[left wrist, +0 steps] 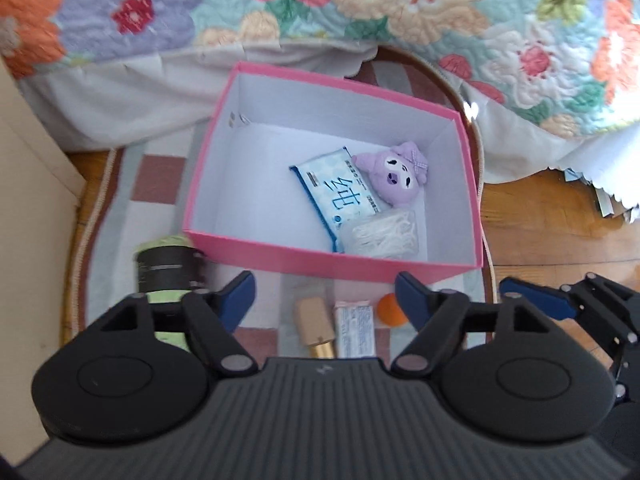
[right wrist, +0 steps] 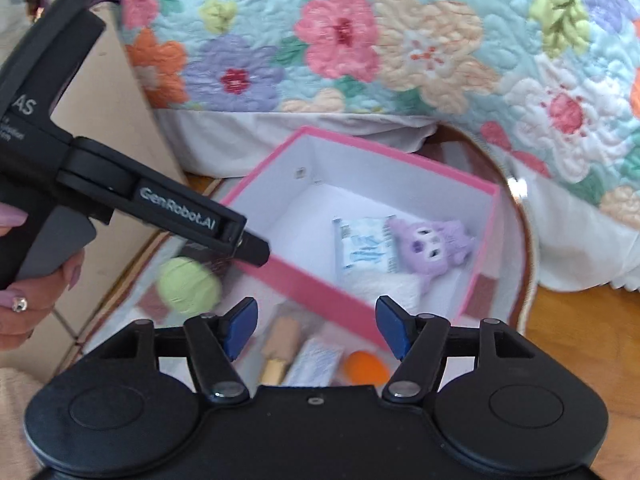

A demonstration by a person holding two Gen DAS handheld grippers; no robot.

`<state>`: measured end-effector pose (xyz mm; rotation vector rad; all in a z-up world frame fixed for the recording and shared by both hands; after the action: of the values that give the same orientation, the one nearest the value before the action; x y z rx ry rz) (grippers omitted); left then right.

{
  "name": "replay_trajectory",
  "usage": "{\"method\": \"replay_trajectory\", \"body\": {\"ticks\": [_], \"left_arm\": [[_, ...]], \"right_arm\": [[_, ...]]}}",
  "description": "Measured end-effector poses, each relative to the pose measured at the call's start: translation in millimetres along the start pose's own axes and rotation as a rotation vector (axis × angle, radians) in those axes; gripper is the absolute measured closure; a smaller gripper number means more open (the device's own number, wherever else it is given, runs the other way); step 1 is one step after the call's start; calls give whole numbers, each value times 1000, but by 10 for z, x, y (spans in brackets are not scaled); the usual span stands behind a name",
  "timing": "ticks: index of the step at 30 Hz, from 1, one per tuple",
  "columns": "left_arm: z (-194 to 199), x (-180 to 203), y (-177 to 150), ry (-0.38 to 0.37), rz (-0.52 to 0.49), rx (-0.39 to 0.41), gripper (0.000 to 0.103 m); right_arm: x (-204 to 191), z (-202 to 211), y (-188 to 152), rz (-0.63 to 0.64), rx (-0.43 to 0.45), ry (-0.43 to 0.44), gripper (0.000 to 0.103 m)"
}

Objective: Organize objects
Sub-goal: 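Open the left gripper to release the floss box and withdraw, then move the left tool toward the green yarn ball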

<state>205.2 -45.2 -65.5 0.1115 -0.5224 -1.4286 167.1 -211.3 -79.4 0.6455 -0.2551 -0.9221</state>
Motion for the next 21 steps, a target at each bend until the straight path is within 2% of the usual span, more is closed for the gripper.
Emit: {"method": "replay_trajectory", "body": {"ticks": [4, 6, 10, 15, 18, 21], "left_arm": [[257, -129, -181, 10, -18, 11, 19], [360, -187, -270, 17, -24, 10, 19], [512, -196, -410, -50, -6, -30, 19], [787, -256, -518, -19, -34, 47, 18], [885, -358, -535, -36, 2, 70, 18], [929, -514, -467, -34, 47, 97, 17]], "right_arm": [[-258, 134, -39, 15, 6, 34, 32], [-362, 192, -48, 26, -1, 47, 28], [-560, 307, -71, 70, -27, 66, 26], [-719, 348, -98, 99, -38, 73, 20], [-834, 342, -127, 128, -59, 114, 15], [-955, 353, -111, 159, -35, 153, 13]]}}
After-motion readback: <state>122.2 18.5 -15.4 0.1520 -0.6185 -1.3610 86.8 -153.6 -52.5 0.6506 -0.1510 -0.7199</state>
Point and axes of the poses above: each gripper's, at about its wrist camera, not at the fingertips, and z roughly against the way its jaws point, x to its right, y to its top, the point moved 7 cm from there along -z, roughly the way its jaws point, and after that the axes turned 8 degrees about z, right-handed, at the moved point
